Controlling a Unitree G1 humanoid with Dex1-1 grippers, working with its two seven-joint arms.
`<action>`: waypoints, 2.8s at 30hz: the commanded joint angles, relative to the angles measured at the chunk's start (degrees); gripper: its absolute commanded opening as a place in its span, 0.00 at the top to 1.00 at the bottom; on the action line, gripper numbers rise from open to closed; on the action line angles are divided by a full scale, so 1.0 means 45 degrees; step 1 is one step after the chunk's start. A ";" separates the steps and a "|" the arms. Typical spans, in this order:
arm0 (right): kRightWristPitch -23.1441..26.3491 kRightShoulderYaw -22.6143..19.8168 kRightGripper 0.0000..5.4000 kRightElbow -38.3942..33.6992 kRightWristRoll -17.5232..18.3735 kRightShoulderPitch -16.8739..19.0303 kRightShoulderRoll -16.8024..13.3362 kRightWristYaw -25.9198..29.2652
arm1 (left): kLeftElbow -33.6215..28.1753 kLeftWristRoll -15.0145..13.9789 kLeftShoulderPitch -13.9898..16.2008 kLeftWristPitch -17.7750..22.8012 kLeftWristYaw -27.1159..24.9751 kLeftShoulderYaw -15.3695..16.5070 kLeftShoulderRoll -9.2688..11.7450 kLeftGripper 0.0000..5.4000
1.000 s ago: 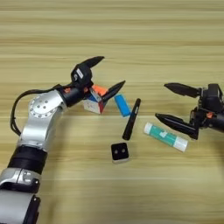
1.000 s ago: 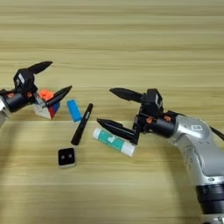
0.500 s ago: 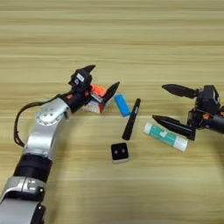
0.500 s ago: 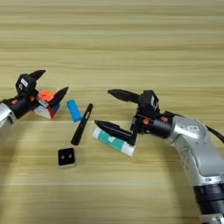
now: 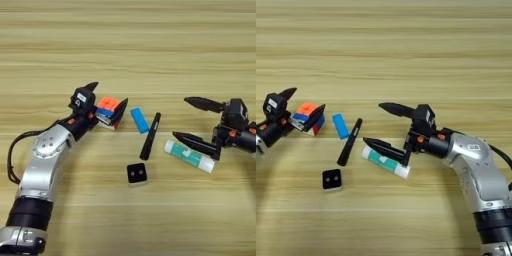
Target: Move the objects on the table
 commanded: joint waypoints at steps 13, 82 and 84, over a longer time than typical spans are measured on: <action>-0.0394 0.0098 0.00 -0.0221 -0.0196 -0.0189 0.0111 -0.0235 | 0.0120 0.0311 0.0284 0.0051 0.0157 -0.0331 -0.0101 0.00; -0.0449 0.0004 0.00 -0.0299 -0.0141 -0.0440 -0.0160 -0.0066 | 0.1613 0.0597 -0.1381 -0.1245 -0.1145 -0.0391 0.0813 0.39; -0.0433 -0.0014 0.00 -0.0349 -0.0112 -0.0434 -0.0241 0.0029 | 0.1185 0.0421 -0.1375 -0.1173 -0.1480 -0.0426 0.0918 0.39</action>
